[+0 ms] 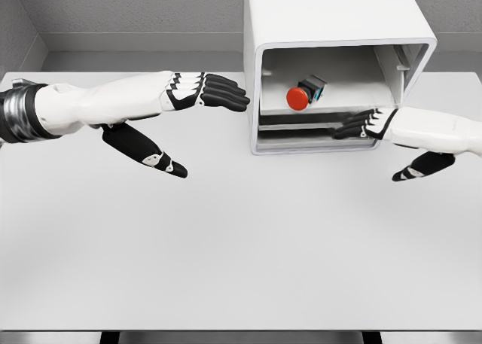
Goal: Slide open multi-storey tabletop storage cabinets and put open load switch and slide close multi-storey tabletop storage cabinets
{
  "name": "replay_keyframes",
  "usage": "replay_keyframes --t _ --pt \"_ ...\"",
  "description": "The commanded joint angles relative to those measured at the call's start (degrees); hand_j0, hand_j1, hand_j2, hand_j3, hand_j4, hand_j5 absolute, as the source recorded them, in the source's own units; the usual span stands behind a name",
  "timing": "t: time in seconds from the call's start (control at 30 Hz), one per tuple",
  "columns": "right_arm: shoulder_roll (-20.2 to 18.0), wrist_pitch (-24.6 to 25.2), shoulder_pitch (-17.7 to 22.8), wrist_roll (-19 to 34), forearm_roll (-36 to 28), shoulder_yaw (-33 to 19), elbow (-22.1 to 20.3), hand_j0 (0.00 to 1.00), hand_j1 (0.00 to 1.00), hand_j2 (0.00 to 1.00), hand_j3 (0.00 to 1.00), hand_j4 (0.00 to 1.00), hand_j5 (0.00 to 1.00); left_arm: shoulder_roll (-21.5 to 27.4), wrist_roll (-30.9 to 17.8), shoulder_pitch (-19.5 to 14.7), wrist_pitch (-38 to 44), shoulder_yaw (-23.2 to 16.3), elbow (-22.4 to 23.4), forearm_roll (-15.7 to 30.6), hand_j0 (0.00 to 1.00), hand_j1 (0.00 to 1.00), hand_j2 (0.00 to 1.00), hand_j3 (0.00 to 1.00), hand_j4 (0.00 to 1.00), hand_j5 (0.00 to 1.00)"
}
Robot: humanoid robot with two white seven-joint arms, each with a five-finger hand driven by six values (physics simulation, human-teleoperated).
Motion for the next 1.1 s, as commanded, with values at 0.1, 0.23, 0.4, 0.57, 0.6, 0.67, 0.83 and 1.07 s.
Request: replay_keyframes --t 0.1,0.23,0.4,0.57,0.6,0.67,0.83,1.07 --pt "-2.6 0.2 1.1 -1.3 -0.7 -0.3 0.0 1.0 1.0 1.0 1.0 1.0 1.0 0.0 0.0 0.0 0.2 0.0 0.0 0.5 1.0 1.0 1.0 1.0 1.0 1.0" --pt "-3.2 0.2 1.4 -1.3 -1.0 -0.3 0.2 1.0 1.0 1.0 1.0 1.0 1.0 0.0 0.0 0.0 0.2 0.0 0.0 0.5 1.0 1.0 1.0 1.0 1.0 1.0" --pt "-3.2 0.2 1.5 -1.3 -1.1 -0.3 0.4 1.0 1.0 1.0 1.0 1.0 1.0 0.0 0.0 0.4 0.2 -0.1 0.0 0.5 1.0 1.0 1.0 1.0 1.0 1.0" --pt "-3.2 0.2 1.5 -1.3 -1.0 -0.3 0.4 1.0 1.0 1.0 1.0 1.0 1.0 0.0 0.0 0.4 0.2 -0.1 0.0 0.5 1.0 1.0 1.0 1.0 1.0 1.0" --pt "-3.2 0.2 1.5 -1.2 -1.0 -0.3 0.4 1.0 1.0 1.0 1.0 1.0 1.0 0.0 0.0 0.8 0.2 0.1 0.0 0.4 1.0 1.0 1.0 1.0 1.0 1.0" --pt "-3.2 0.2 1.5 -1.2 -1.0 -0.3 0.4 1.0 1.0 1.0 1.0 1.0 1.0 0.1 0.0 1.0 0.2 0.3 0.0 0.4 1.0 1.0 1.0 1.0 1.0 1.0" --pt "-3.2 0.2 1.5 -1.1 -1.0 -0.3 0.6 1.0 1.0 1.0 1.0 1.0 1.0 0.1 0.0 0.9 0.2 0.5 0.0 0.5 1.0 1.0 1.0 1.0 1.0 1.0" --pt "-3.2 0.2 1.5 -1.0 -1.0 -0.3 0.6 1.0 1.0 1.0 1.0 1.0 1.0 10.3 0.0 2.6 0.2 2.7 0.0 0.6 1.0 1.0 1.0 1.0 1.0 1.0"
